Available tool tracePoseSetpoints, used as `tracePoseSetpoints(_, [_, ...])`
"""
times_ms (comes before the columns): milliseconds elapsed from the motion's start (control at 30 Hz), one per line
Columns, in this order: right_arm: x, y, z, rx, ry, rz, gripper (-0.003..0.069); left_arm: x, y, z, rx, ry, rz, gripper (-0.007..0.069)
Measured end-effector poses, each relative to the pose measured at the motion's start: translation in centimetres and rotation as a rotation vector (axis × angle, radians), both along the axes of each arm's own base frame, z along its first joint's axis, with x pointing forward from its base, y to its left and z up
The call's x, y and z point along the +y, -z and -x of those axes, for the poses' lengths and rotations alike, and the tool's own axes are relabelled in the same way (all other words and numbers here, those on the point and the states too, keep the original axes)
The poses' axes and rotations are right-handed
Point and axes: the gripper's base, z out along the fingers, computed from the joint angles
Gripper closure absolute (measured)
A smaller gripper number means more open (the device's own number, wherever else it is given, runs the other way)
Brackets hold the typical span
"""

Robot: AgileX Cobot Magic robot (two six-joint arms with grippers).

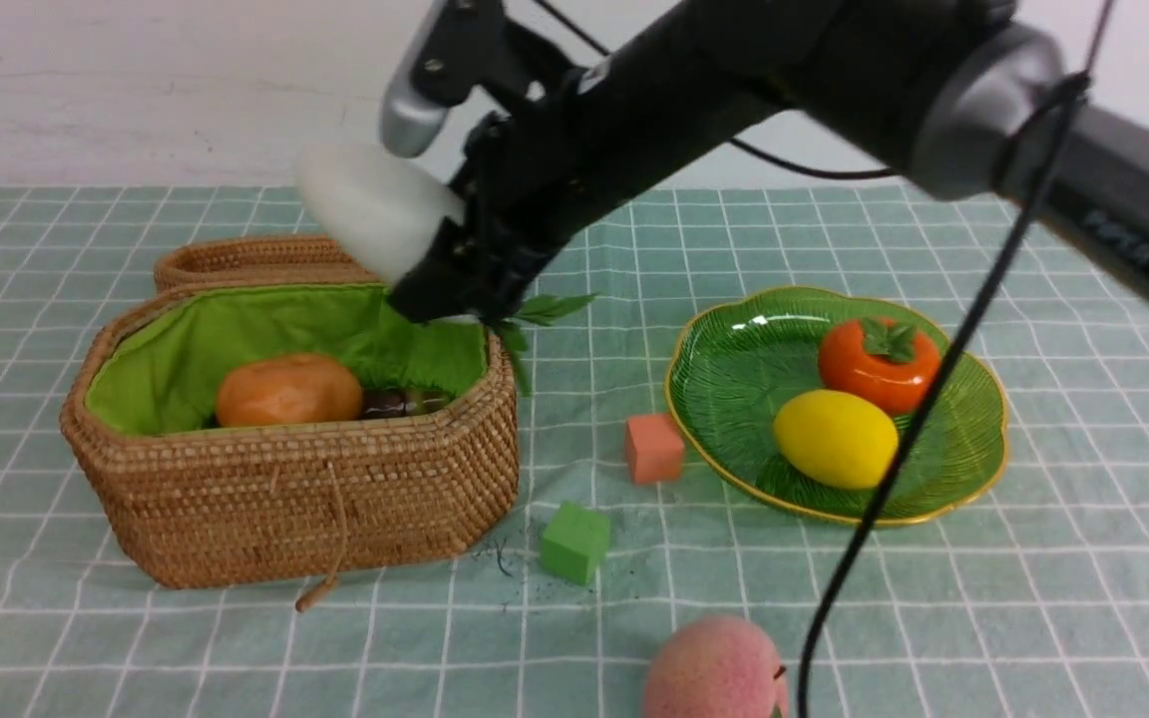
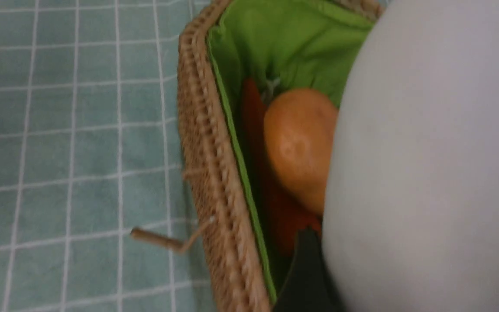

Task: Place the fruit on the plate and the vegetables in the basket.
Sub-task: Take a daikon with your right arm and place it on the basket on the left.

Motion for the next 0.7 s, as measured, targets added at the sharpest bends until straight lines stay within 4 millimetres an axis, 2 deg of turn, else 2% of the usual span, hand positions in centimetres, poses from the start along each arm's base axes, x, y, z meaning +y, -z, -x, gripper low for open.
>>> tracePoseSetpoints(200, [4.2,1.9,-1.1,-0.201,0.076,-0.108,0.0139,0.0,0.0,0.0,0.000,0.000,0.000,0.0387])
tracePoseSetpoints(267, [4.9,2.8,-1.6,-0.228,0.105,-0.123,0.0139,0.0,0.0,0.0,0.000,0.000,0.000,0.0386])
tracePoseSetpoints(500, [5.7,6.7,-2.7,-0.196,0.125,-0.091,0.0139,0.0,0.0,0.0,0.000,0.000,0.000,0.0386])
tracePoseSetpoints(700, [5.9,7.6,-2.9,-0.184,0.125,-0.081,0.0139,0.0,0.0,0.0,0.000,0.000,0.000,0.0386])
